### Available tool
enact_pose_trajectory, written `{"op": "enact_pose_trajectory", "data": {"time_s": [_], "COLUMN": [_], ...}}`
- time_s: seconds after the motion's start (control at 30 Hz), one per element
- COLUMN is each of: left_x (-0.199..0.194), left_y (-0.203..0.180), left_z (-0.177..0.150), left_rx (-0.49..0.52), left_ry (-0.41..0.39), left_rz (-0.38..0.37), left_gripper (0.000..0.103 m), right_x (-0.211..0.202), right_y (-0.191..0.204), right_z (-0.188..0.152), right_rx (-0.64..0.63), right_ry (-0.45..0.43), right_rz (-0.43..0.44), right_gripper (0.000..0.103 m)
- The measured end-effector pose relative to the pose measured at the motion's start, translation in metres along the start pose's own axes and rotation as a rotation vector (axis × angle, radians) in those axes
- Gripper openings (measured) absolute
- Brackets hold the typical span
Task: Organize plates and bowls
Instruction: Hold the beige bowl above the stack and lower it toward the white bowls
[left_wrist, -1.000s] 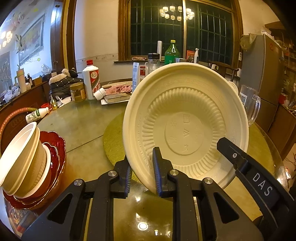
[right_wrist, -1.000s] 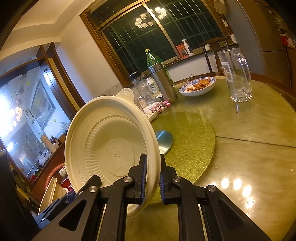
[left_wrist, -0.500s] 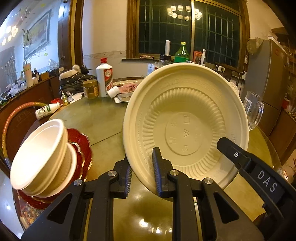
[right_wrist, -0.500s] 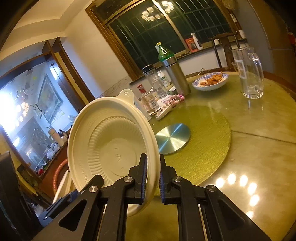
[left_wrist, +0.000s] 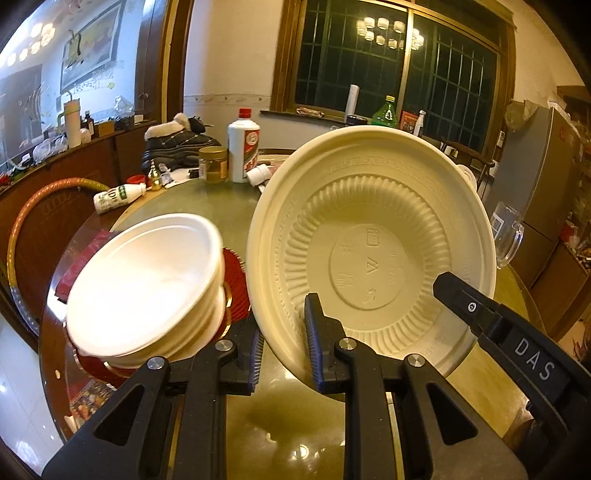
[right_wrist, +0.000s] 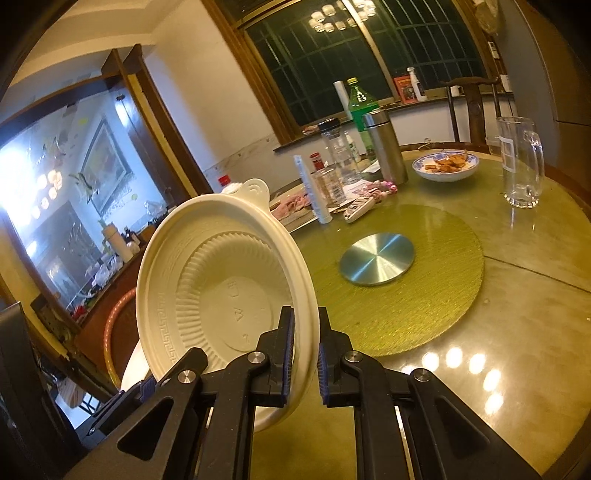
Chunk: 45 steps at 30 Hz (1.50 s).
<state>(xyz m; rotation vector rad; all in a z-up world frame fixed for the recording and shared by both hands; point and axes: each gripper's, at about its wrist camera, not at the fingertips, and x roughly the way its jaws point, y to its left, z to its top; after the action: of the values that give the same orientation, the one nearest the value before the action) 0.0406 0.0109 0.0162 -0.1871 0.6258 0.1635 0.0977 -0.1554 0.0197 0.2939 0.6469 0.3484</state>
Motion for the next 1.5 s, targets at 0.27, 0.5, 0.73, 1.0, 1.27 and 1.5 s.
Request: {"op": "enact_pose_trajectory", "data": {"time_s": [0.27,0.5,0.73,1.0,1.27,1.5], "left_x": [-0.011,-0.020,-0.032,-0.034,-0.024,-0.029], "left_y": [0.028,0.050,0.074,0.106,0.131,0.140], "left_z": [0.007,0.014,0.021,0.029,0.033,0.047], "left_rx": [-0.031,-0.063,-0.087,-0.128,-0.158,-0.152], "left_ry": [-0.001,-0.011,-0.041,-0.033,0.033,0.015], "left_rz": [-0.002,0.016,0.059,0.084,0.081,0.112], "left_gripper": [0.019,0.019,0.019,0.019,0.019,0.019], "right_x": [-0.002,0.001,0.005,0.014,0.034,0.044], "right_y": [0.031,0.061,0.092,0.128,0.149,0.173], "right_z": [0.001,0.004,0.010,0.009,0.006,0.015], "right_rx": [-0.047,-0.084,-0.124,-0.179,-0.198,-0.233], "right_ry": [0.025,0.036,0.049,0.072,0.139,0.165], "right_rz": [0.019,0.052,0.089,0.119,0.125,0.130], "right_gripper": [0.011,0.011,0.011,0.011,0.011,0.011]}}
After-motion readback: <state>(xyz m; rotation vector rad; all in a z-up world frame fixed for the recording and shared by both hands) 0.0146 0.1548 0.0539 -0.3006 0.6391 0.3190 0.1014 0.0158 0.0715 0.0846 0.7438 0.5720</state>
